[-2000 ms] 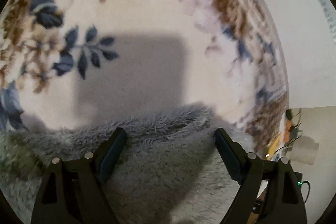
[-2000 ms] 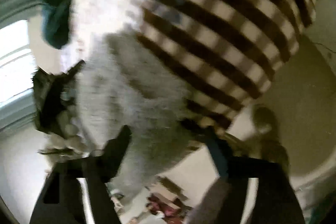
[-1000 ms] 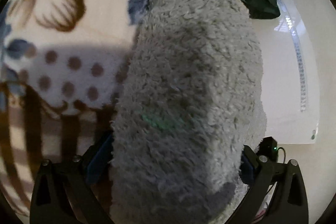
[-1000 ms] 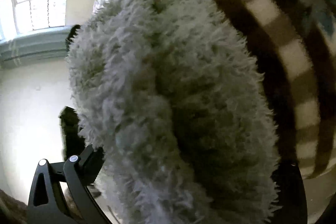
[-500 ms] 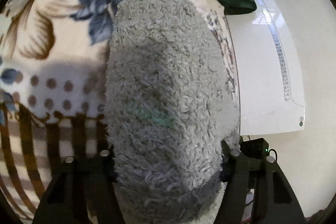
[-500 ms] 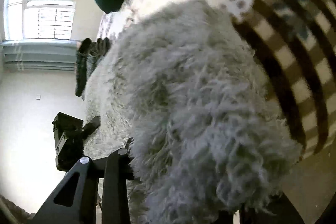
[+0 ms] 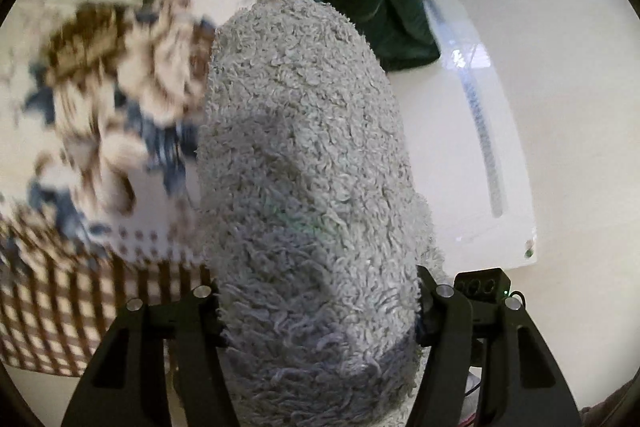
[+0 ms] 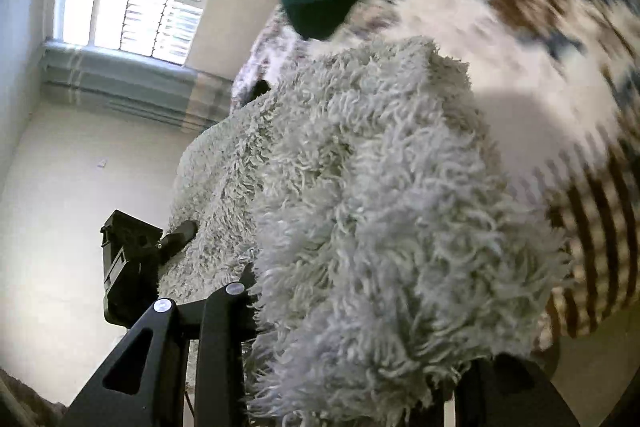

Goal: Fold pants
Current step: 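Lift the folded grey pants with both tools and carry them toward the green jeans stack, then lower the grey pants onto the green jeans stack and open both tools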

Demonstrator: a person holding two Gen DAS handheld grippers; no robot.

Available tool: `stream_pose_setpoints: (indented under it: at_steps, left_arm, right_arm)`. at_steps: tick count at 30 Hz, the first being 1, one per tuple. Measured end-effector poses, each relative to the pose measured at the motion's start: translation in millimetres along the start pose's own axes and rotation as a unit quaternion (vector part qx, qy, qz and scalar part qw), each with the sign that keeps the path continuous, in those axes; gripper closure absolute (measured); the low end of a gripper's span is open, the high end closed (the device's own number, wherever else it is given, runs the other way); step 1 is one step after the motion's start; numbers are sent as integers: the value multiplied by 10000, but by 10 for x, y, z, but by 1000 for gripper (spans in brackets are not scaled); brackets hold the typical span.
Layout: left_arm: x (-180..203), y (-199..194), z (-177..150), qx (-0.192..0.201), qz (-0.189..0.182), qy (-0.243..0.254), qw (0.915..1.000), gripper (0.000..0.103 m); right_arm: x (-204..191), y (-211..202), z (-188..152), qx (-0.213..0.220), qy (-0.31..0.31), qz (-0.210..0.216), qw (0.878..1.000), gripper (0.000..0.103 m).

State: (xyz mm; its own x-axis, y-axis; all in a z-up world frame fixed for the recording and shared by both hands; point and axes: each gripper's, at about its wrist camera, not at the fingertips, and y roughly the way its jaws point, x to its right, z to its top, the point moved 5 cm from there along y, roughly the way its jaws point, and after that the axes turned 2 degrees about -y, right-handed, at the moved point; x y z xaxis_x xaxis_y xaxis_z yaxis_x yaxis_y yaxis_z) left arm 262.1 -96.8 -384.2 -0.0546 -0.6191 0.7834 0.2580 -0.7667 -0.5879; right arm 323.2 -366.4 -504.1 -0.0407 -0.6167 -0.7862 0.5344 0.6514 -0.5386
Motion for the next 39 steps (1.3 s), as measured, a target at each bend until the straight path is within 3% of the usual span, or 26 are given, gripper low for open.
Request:
stream_pose_setpoints:
  at_steps: [3, 6, 13, 17, 21, 26, 28, 31, 32, 34, 37, 39]
  left_arm:
    - [80, -370, 453, 221, -88, 55, 9997, 44]
    - [15, -816, 1110, 515, -217, 70, 9984, 44]
    - [-466, -1704, 2841, 833, -249, 289, 9958, 44]
    - [-938, -1969, 3775, 931, -117, 424, 9947, 44]
    - [-1660, -1926, 4485, 868, 114, 348, 9955, 44]
    - [-2547, -1614, 4880, 610, 616, -121, 9962, 44]
    - [-2837, -1539, 4872, 451, 812, -332, 9951, 43]
    - [-2982, -1562, 4819, 517, 806, -471, 9943, 39]
    - [-2984, -1578, 4799, 536, 836, -501, 9938, 34]
    - [-2943, -1646, 4736, 554, 1183, -494, 9902, 25]
    - [-2836, -1787, 4633, 642, 1734, -348, 9821, 20]
    - [-2717, -1852, 4578, 708, 2181, -138, 9733, 18]
  right_arm:
    - [-550, 224, 354, 88, -260, 80, 9996, 67]
    - [-1195, 673, 753, 189, -457, 138, 9987, 67]
    - [-2451, 2247, 1612, 435, -626, 304, 9966, 67]
    - [-2810, 3134, 1962, 498, -596, 401, 9962, 67]
    - [-2859, 4159, 2185, 342, -428, 390, 9977, 67]
    - [-2606, 5122, 2220, -155, -305, -89, 9994, 66]
    - [-2494, 5323, 2240, -335, -320, -264, 9986, 59]
    - [-2333, 5286, 2150, -593, -274, -415, 9970, 38]
    - [-2312, 5178, 2082, -679, -287, -520, 9959, 24]
    - [-2282, 5021, 2043, -740, -430, -889, 9924, 18]
    - [-2295, 4894, 2173, -779, -607, -1305, 9865, 13]
    - [-2341, 4798, 2207, -776, -871, -1715, 9783, 2]
